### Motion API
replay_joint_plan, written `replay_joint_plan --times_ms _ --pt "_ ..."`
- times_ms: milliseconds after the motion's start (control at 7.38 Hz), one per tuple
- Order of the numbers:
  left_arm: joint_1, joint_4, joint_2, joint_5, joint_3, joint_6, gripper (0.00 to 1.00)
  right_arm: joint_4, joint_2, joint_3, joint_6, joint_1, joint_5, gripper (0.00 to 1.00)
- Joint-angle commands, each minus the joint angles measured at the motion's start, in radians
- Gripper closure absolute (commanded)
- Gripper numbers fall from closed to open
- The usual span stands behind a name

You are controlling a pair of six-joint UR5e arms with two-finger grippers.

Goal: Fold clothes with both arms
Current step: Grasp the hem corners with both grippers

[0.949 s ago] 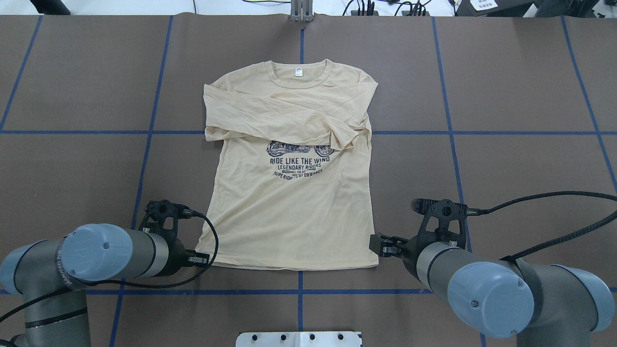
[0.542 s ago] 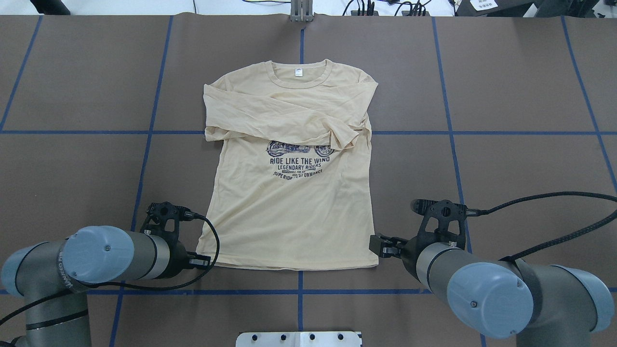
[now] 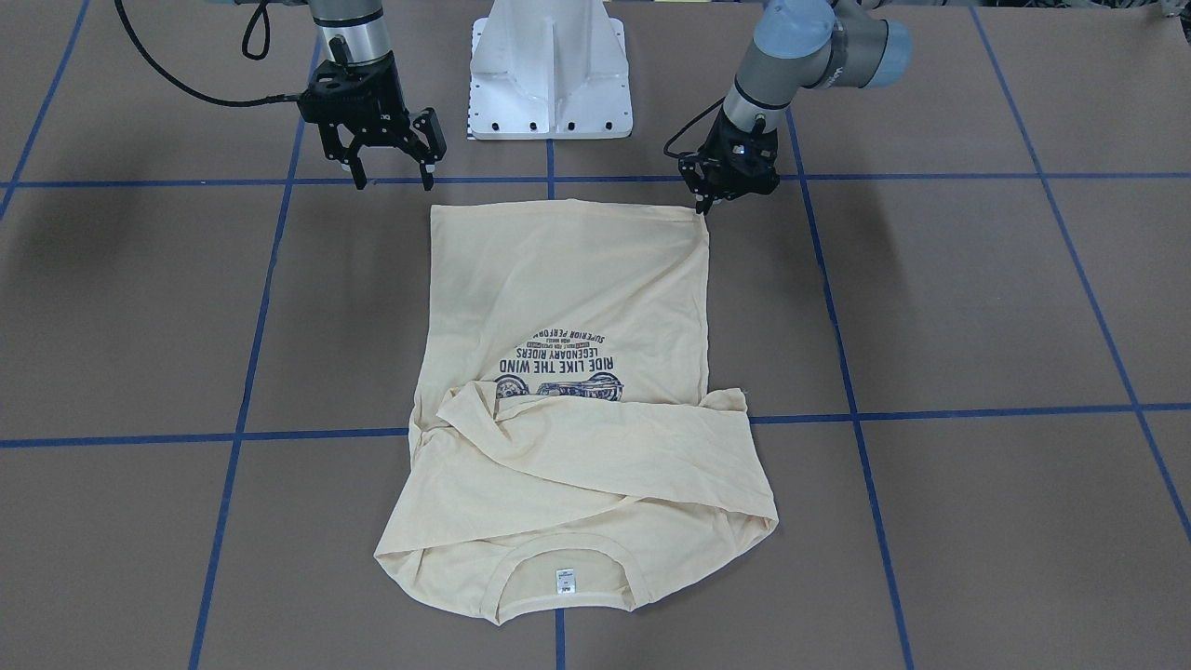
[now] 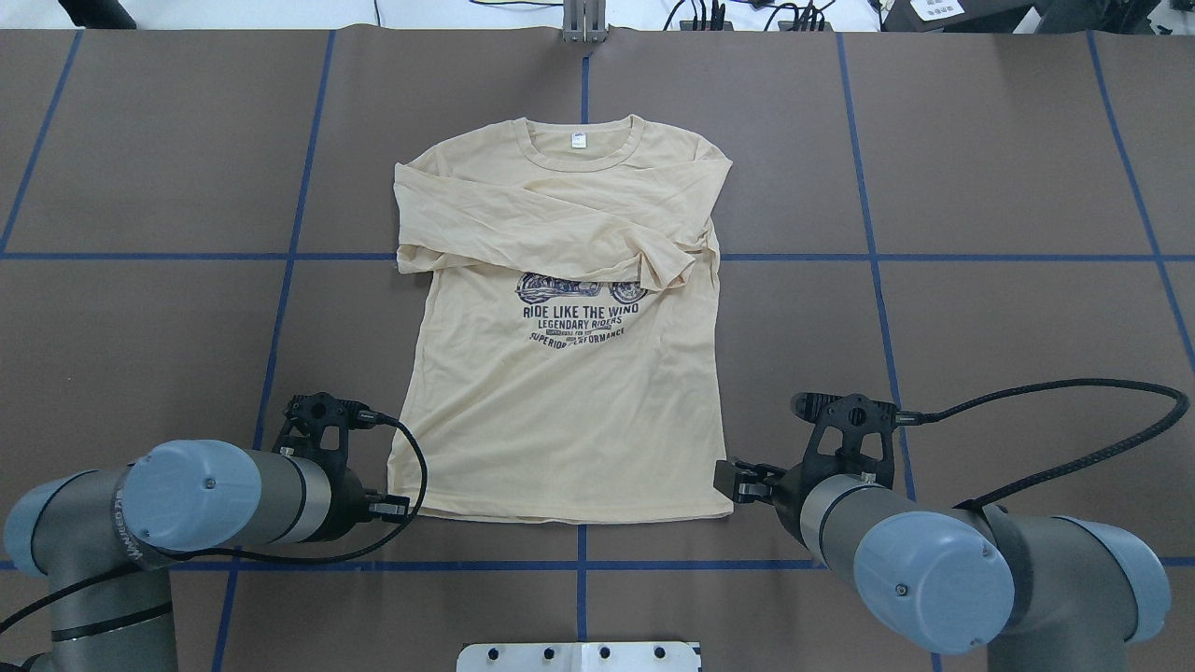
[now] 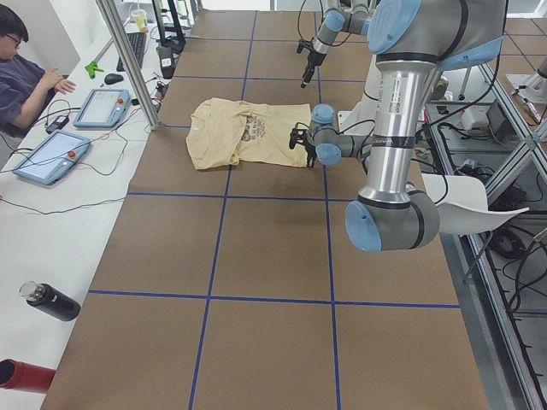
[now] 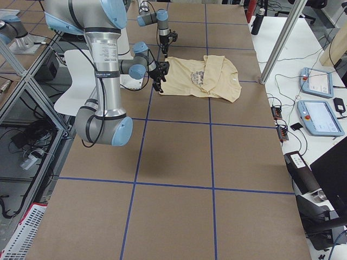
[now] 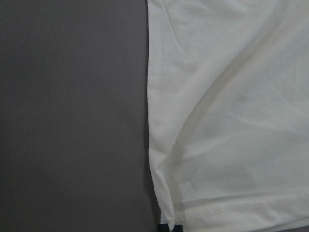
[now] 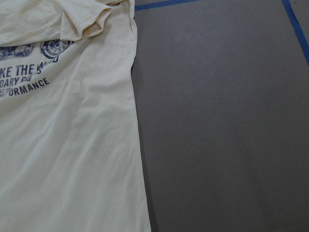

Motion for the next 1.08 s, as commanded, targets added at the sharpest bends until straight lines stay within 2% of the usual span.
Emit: replay_joint_plan --times_ms 0,136,271,678,949 --pt "0.0 0.0 -0.003 -0.001 -0.008 -0.005 1.0 0.087 0.003 -0.062 0.035 -0.042 -0.062 0.02" --pt "0.0 0.0 -0.003 -0.001 -0.009 -0.005 1.0 0.094 0.006 -0.073 0.053 -0.077 -0.117 0.13" --pt "0.0 0.0 -0.003 0.001 -0.009 -0.005 1.0 0.097 0.006 -0.084 0.123 -0.115 -0.144 0.38" --pt "0.0 0.0 -0.003 0.001 -0.011 -0.005 1.0 0.096 0.073 -0.171 0.125 -0.122 -0.164 0.53" --pt "0.0 0.0 -0.003 0.001 -0.011 -0.005 1.0 0.089 0.075 -0.194 0.122 -0.122 -0.179 0.56"
